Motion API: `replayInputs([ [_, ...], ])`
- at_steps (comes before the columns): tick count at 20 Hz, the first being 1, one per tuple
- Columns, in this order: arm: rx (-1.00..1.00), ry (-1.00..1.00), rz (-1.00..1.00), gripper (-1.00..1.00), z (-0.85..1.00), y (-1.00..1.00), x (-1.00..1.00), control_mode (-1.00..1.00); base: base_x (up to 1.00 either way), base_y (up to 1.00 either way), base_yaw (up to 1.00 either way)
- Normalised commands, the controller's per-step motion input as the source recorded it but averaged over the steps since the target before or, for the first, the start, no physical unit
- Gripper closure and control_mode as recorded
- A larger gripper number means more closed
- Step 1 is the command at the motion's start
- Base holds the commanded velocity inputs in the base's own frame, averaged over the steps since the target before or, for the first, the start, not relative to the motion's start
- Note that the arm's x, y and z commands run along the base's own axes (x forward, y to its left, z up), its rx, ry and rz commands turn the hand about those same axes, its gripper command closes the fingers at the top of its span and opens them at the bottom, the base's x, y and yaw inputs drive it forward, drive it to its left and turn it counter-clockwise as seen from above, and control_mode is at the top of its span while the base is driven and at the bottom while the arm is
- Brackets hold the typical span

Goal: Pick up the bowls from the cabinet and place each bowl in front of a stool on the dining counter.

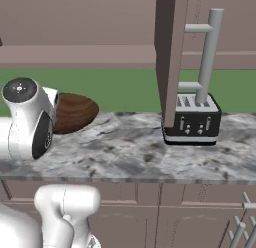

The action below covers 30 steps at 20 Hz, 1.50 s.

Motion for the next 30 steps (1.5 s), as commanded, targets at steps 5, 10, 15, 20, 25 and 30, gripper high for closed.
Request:
replayInputs([
  [5, -0.06, -0.34, 0.76, 1.0, -0.03, -0.54, -0.46, -1.0, 0.0, 0.0, 0.0],
  [10, -0.18, -0.17, 0.57, 1.0, -0.03, -0.45, -0.38, -1.0, 0.0, 0.0, 0.0],
  [15, -0.07, 0.03, 0.07, 1.0, -0.09, 0.0, -0.08, -1.0, 0.0, 0.0, 0.0],
  [20, 0.0, 0.01, 0.0, 1.0, -0.11, 0.0, 0.0, -1.0, 0.0, 0.0, 0.0],
  [25, 0.0, -0.01, 0.0, 1.0, -0.22, 0.0, -0.08, -1.0, 0.0, 0.0, 0.0],
  [30, 0.0, -0.01, 0.0, 1.0, -0.28, -0.01, 0.0, -1.0, 0.0, 0.0, 0.0],
])
